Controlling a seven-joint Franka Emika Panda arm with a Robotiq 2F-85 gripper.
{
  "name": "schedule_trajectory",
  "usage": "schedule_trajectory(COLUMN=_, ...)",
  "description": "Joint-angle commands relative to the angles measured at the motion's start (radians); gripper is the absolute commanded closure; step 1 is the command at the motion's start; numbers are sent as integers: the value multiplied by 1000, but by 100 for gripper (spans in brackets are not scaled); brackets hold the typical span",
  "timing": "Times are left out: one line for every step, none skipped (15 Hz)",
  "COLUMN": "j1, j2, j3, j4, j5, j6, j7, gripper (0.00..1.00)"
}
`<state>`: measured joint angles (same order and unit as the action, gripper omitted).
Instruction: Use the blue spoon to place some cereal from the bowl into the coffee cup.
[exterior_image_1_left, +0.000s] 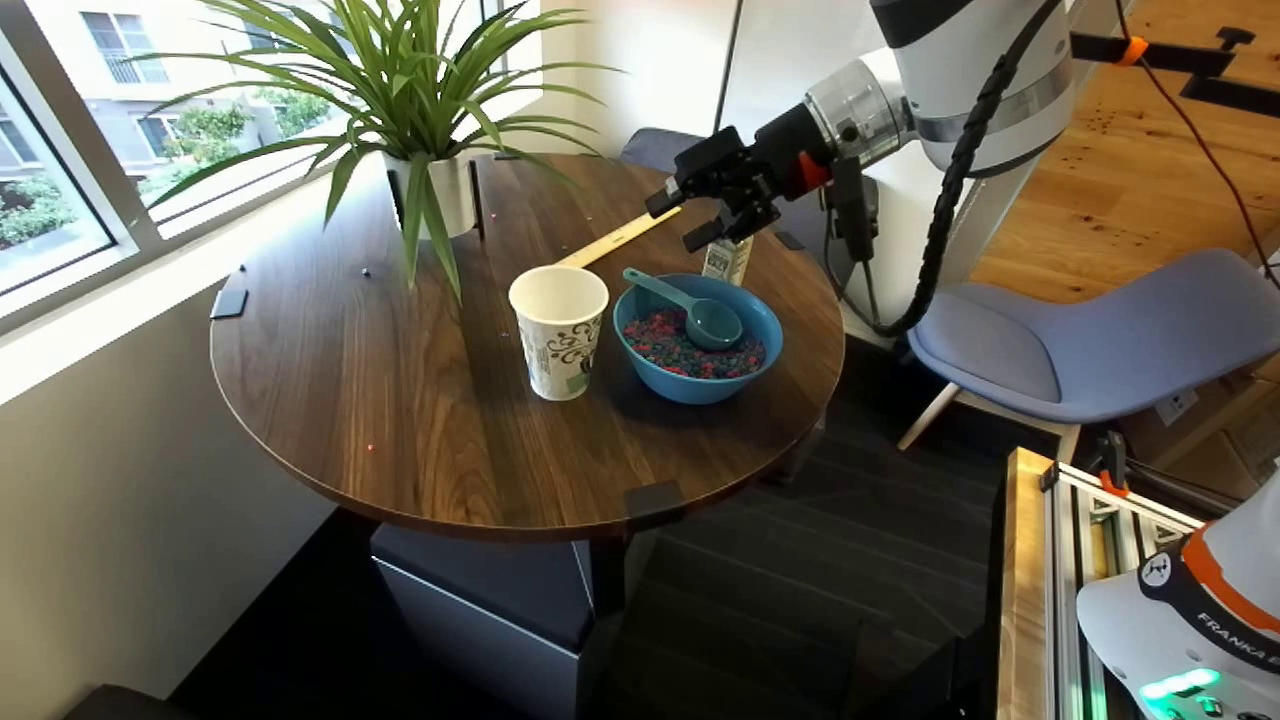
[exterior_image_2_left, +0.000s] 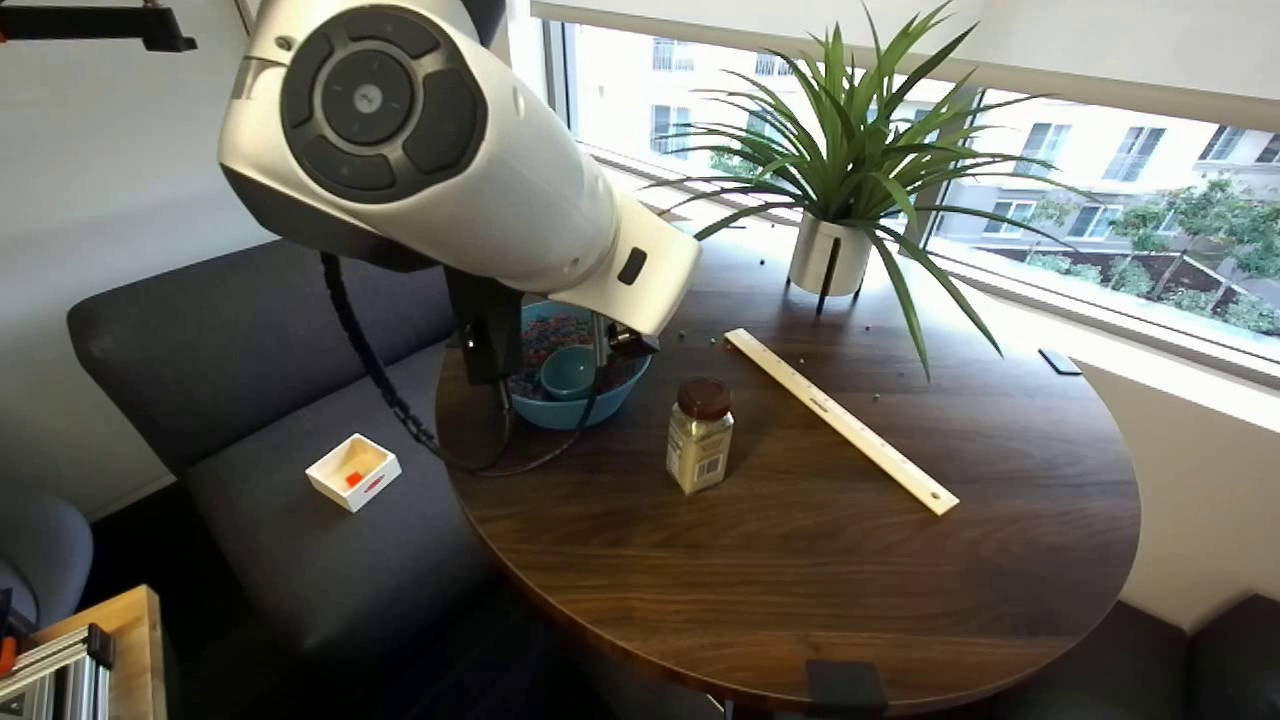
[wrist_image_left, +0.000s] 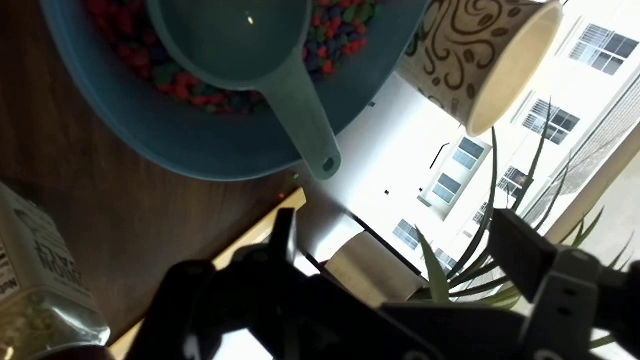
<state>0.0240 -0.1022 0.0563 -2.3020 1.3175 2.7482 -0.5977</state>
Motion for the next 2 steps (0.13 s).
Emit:
schedule_trajectory(j1=0, j2=1, j3=0, j4=0, j5=0, j6=0, j7=0, gripper=0)
schedule_trajectory(j1=0, j2=3, j3=-1, j4=0, j5=0, j6=0, j7=0, gripper=0)
